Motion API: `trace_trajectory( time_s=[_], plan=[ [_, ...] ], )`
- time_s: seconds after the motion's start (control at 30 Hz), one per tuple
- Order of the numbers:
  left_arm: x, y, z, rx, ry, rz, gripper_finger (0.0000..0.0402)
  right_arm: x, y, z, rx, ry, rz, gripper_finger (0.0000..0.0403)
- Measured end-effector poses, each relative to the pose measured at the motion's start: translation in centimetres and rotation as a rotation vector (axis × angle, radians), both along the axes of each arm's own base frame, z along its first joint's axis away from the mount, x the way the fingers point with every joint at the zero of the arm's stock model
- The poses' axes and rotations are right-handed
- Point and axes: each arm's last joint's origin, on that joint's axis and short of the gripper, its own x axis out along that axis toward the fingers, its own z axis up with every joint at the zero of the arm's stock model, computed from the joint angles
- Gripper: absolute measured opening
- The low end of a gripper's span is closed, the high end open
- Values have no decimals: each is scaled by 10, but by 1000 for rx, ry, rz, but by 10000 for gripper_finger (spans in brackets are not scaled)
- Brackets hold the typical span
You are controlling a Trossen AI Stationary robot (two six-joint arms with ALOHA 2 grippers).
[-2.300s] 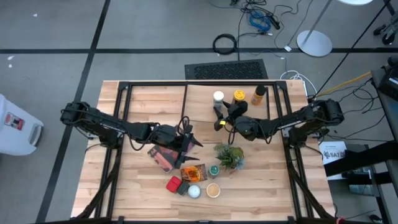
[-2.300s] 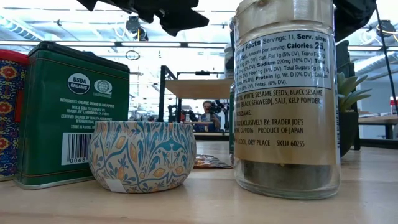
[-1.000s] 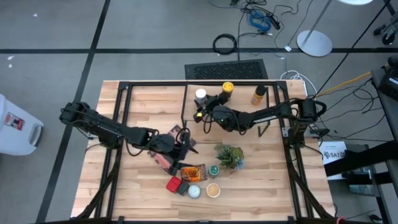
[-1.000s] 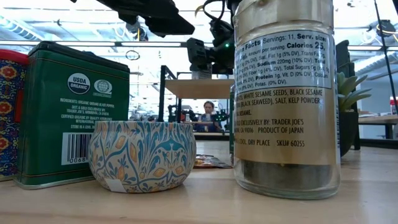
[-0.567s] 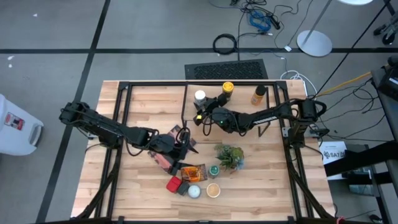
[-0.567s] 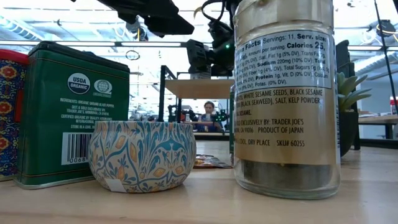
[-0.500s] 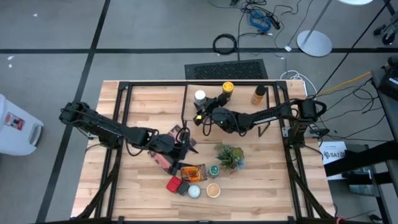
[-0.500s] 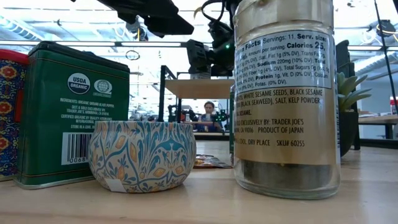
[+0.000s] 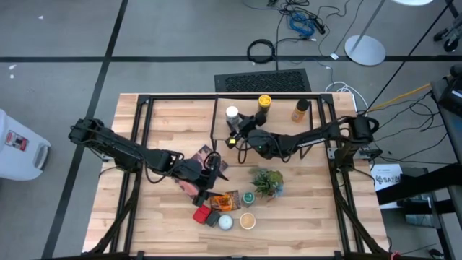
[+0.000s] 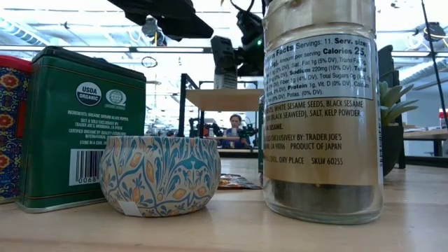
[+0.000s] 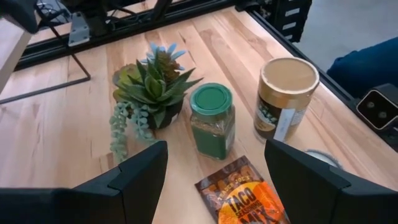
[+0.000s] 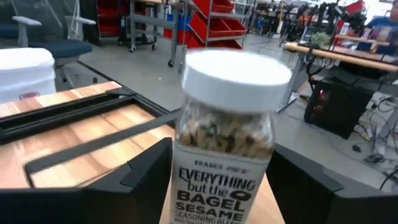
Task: Shelf spices
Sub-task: Adjust the white seasoning bottle
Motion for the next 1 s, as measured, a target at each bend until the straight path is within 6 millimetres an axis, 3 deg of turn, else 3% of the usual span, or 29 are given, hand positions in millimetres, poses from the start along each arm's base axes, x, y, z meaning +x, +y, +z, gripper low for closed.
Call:
trace_trajectory(
  time_s=[0.6, 0.83, 1.0],
  plan=[
    [0, 0, 0, 4, 0, -1, 279, -31, 25, 49, -60, 44, -17, 235],
    [-1, 0, -2, 10, 23, -1, 279, -39, 47, 40, -36, 232, 202, 233],
    [-1, 0, -2, 11, 27, 0, 279, -45, 62, 29, -64, 351, 216, 203]
  ],
)
